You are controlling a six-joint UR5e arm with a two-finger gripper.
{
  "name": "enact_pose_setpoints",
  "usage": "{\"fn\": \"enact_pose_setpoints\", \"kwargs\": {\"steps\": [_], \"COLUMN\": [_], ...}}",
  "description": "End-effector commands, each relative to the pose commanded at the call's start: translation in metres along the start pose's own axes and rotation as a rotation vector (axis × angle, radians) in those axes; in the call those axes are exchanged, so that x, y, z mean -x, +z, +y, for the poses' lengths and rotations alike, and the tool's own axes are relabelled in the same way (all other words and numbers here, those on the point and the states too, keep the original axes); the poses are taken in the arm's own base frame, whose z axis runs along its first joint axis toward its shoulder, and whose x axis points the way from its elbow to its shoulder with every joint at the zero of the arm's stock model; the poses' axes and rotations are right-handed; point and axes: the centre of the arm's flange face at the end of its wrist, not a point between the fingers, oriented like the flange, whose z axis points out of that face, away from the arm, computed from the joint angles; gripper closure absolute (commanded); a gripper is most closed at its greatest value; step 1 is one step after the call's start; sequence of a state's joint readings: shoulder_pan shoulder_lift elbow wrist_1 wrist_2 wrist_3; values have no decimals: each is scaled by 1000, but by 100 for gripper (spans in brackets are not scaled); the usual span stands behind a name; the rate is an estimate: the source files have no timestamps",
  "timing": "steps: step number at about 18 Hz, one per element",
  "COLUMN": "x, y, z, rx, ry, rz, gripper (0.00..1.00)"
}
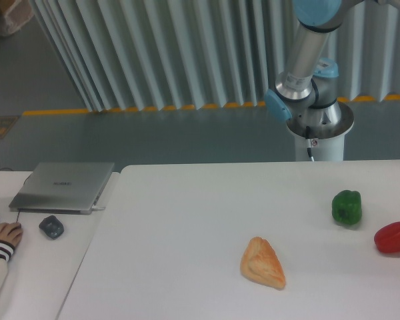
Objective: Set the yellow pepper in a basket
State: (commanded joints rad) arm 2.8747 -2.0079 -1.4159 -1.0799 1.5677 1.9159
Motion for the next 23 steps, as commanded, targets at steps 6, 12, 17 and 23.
{"fn": "enact_pose_setpoints", "kwargs": {"steps": [6,12,17,23], "x": [3,7,-6,-25], "y": [2,-12,-35,-49], "z": [-2,-17,-66,-106], "rx": [6,1,-24,-52], "ry": [-8,13,52,105], "rz": [-14,-30,42,127], "gripper": [0,0,0,0]}}
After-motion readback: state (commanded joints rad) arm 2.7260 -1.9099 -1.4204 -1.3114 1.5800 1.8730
